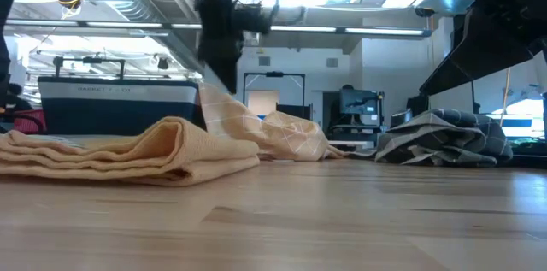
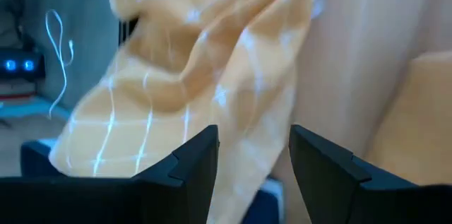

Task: Fold towel
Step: Fold the orange pattern towel

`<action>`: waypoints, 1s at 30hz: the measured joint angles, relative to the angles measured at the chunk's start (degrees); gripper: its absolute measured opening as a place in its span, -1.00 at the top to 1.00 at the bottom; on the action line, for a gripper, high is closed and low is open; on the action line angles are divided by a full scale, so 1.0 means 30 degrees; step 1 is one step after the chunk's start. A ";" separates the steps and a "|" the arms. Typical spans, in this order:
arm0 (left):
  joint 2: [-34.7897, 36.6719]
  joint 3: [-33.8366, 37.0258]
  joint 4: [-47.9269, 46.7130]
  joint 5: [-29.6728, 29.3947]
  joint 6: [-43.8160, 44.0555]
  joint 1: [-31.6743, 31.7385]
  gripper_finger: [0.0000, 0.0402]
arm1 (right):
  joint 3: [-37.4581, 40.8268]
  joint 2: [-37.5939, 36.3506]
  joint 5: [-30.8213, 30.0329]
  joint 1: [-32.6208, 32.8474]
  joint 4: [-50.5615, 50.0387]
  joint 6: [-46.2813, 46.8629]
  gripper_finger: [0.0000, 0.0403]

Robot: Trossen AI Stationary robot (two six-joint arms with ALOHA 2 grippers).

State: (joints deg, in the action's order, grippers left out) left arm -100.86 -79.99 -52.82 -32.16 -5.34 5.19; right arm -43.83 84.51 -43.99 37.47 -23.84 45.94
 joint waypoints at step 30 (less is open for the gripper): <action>0.0124 -0.1341 0.1715 0.3128 0.0171 -0.0368 1.00 | -0.0007 0.0007 -0.0195 0.0000 0.0030 -0.0746 0.04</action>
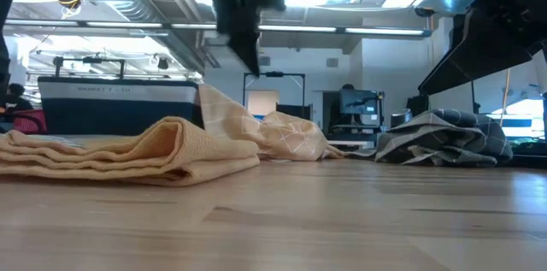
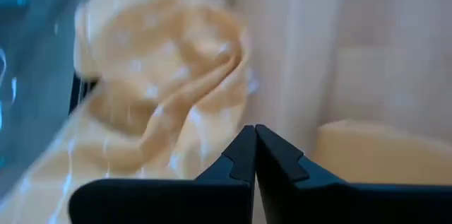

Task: Fold towel
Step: Fold the orange pattern towel

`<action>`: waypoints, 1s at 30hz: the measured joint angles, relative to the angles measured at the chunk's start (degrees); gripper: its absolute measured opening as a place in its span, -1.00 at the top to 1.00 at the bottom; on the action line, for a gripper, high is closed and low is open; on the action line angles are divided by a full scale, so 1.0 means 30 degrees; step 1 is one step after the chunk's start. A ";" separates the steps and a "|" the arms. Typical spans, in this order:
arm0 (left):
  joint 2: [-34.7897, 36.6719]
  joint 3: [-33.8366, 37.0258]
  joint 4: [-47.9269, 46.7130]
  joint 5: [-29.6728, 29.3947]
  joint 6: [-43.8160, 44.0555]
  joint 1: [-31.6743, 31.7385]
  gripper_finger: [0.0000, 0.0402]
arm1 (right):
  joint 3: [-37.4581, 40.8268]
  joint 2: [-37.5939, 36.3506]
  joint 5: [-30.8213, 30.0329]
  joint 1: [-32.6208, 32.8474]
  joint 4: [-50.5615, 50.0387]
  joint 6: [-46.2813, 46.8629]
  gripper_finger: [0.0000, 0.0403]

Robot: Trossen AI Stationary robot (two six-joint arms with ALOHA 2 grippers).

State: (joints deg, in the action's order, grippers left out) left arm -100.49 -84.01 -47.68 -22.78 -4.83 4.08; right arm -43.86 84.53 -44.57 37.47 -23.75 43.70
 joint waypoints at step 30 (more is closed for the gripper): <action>0.0000 0.2234 -0.1646 -0.0656 -0.0173 0.3303 -0.10 | 0.0000 0.0000 0.0205 0.0000 0.0418 -0.0154 0.04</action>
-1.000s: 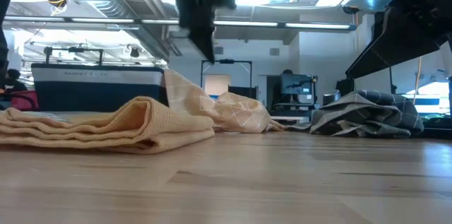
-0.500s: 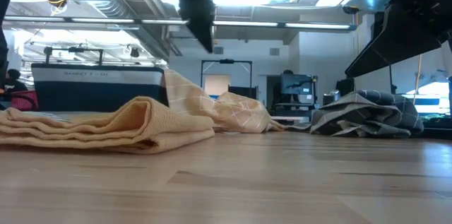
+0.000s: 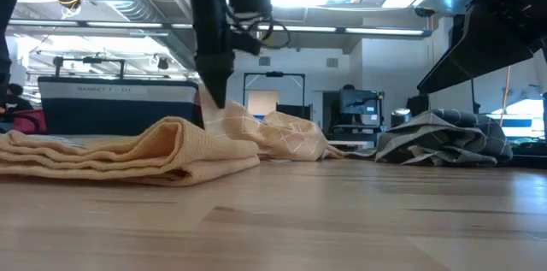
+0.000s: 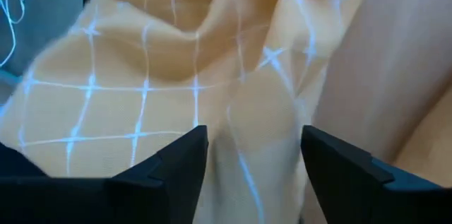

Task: Fold towel
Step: Fold the orange pattern towel

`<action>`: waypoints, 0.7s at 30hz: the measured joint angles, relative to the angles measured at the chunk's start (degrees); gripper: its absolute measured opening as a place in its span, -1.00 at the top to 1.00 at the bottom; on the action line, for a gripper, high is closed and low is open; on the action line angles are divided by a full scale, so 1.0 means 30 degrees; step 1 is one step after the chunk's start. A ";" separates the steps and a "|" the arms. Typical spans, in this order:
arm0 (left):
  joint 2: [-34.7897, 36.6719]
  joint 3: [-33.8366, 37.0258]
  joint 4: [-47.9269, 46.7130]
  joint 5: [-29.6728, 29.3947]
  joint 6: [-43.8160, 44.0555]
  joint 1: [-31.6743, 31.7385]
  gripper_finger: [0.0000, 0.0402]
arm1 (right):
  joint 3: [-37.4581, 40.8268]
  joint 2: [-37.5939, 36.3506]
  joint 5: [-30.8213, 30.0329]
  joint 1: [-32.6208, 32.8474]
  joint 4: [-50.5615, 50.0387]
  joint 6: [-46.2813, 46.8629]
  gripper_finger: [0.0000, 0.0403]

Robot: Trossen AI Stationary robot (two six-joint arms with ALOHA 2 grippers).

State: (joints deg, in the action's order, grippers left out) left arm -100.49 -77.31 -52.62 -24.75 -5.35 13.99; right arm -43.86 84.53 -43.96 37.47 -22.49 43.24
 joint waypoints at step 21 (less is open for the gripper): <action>0.0000 -0.3157 0.2228 0.8033 0.5763 -0.2455 0.95 | 0.0000 -0.0007 0.1700 0.0000 0.0053 -0.0417 0.04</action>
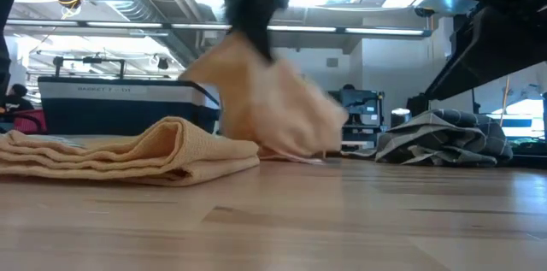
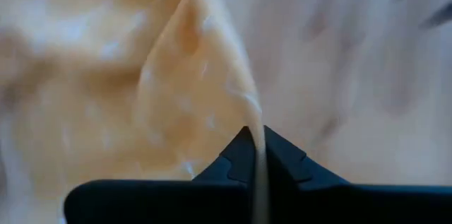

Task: Fold towel
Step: Fold the orange pattern towel

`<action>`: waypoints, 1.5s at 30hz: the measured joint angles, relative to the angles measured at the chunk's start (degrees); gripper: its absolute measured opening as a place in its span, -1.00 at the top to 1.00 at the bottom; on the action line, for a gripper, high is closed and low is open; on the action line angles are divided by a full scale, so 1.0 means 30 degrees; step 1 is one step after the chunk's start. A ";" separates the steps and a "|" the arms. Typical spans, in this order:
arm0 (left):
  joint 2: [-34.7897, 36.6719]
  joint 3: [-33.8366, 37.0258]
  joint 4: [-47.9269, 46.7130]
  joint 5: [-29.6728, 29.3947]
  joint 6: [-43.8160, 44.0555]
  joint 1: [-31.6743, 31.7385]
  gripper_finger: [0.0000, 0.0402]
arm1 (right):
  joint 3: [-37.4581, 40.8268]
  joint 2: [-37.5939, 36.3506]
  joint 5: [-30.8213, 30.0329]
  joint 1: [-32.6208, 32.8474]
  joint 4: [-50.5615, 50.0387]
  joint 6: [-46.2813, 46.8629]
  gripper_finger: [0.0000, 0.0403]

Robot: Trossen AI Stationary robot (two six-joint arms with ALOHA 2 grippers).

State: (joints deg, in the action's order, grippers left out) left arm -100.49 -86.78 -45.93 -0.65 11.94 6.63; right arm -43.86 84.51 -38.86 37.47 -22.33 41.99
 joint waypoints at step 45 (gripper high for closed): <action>-0.0546 -0.2062 0.6662 -0.1850 0.0422 -0.3181 0.99 | -0.2114 0.5783 -0.3432 -0.0780 0.6805 -0.3585 0.04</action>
State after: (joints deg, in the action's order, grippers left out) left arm -102.13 -92.97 -25.95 -6.20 13.20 -2.91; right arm -50.20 101.86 -49.15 35.13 -1.92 31.24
